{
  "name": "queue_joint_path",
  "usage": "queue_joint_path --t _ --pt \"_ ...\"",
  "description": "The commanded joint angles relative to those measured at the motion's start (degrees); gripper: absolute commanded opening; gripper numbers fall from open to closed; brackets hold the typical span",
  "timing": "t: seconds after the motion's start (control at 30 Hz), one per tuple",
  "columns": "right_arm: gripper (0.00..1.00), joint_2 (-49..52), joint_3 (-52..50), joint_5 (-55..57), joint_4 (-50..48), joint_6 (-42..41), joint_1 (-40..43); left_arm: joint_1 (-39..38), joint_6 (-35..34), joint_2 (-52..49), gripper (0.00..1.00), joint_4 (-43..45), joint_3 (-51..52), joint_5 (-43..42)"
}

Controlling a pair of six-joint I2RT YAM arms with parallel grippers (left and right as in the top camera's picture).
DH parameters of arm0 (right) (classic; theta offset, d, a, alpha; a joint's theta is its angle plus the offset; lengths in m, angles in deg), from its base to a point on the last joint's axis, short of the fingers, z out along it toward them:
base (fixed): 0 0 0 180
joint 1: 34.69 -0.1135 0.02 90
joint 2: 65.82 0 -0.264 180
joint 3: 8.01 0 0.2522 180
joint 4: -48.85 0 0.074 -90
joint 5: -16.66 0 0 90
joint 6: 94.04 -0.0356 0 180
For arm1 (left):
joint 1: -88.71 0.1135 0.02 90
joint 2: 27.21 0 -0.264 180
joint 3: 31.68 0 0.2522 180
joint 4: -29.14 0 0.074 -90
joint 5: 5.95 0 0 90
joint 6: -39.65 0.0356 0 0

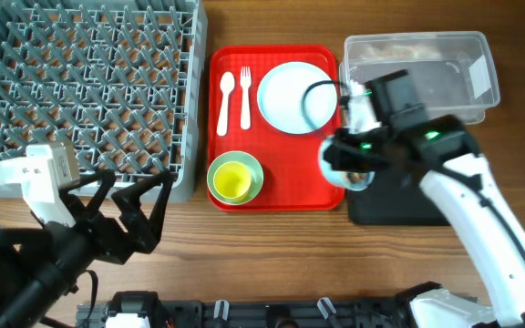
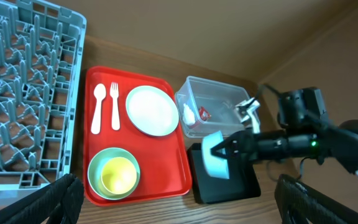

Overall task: Sort waste into correct bins and load items into the dishwasher rack
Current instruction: 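Tip the bowl over the black tray to dump the rice scraps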

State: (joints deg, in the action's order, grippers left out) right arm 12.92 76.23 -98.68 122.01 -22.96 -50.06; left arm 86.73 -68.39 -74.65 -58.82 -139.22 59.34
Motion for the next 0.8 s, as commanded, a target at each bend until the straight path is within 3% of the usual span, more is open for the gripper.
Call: queue_joint_path --t 0.0,0.23,0.43,0.77 --pt "0.04 -0.20 -2.91 -14.40 0.09 11.02 8.68 -0.26 1.16 -0.09 1.00 0.20 -0.46 0.33" --pt "0.04 1.33 -14.58 -34.21 -3.28 23.28 24.85 -0.26 1.16 -0.09 1.00 0.20 -0.46 0.33" --pt "0.04 6.71 -23.12 -50.03 -9.70 31.56 32.57 -0.26 1.16 -0.09 1.00 0.20 -0.46 0.35" --pt "0.04 8.02 -23.69 -54.16 -8.94 35.30 40.94 -0.26 1.16 -0.09 1.00 0.20 -0.46 0.35"
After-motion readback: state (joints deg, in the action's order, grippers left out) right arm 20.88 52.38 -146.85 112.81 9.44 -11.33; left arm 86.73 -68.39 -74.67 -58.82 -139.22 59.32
